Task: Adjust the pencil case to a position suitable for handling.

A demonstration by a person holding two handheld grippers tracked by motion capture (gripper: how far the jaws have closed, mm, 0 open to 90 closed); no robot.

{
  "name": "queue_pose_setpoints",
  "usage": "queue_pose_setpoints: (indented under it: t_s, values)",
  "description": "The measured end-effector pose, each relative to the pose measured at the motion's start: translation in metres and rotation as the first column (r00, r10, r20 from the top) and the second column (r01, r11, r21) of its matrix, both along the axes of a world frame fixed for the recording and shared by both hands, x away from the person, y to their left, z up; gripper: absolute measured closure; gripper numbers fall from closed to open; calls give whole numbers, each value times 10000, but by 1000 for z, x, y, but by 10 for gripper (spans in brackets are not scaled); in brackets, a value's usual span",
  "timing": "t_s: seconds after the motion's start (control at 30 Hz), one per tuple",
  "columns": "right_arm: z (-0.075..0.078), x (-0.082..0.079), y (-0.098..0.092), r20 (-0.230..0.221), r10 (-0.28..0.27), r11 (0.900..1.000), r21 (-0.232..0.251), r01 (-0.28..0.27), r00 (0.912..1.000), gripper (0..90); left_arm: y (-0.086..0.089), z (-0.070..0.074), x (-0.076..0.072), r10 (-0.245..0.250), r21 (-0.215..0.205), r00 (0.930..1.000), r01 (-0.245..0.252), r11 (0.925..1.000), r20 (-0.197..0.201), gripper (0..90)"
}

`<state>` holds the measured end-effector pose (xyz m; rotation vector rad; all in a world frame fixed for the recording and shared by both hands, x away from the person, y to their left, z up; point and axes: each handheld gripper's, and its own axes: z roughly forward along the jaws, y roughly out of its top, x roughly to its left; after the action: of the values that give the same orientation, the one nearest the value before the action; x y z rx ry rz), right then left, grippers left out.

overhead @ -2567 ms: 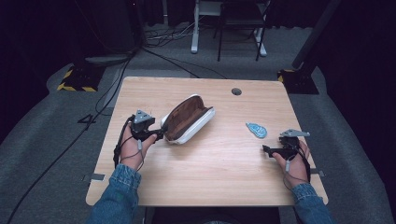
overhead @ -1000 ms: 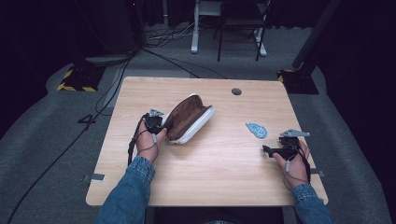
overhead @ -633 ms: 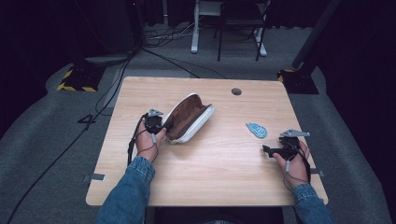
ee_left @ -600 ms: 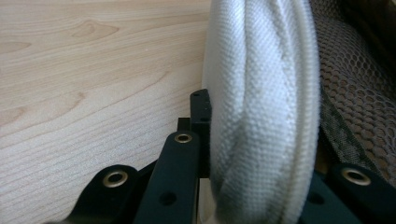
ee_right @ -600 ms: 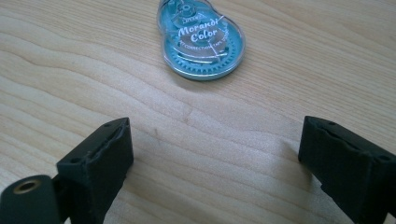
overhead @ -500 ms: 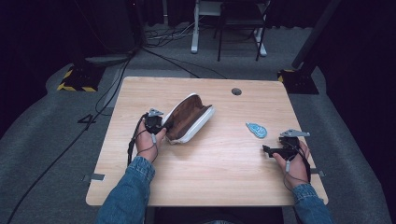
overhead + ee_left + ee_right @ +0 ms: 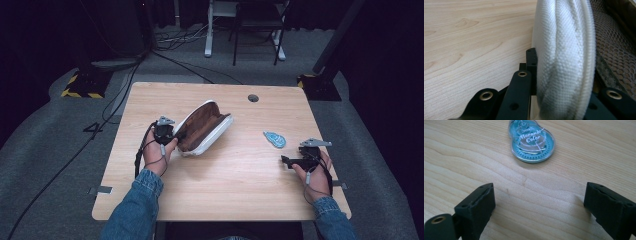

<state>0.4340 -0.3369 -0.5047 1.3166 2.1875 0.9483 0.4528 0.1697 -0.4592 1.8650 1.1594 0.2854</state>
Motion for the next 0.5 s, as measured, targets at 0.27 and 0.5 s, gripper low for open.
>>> queue_pose_setpoints:
  t_s: [0.27,0.5]
  values:
    - [0,0,0,2,1,10000,-2,-1,10000,101,-4,12,-16,-425,102,9991,425,9990,8,859]
    - [0,0,0,-2,-6,10000,0,6,10000,101,-7,23,-32,-872,63,9962,871,9962,63,859]
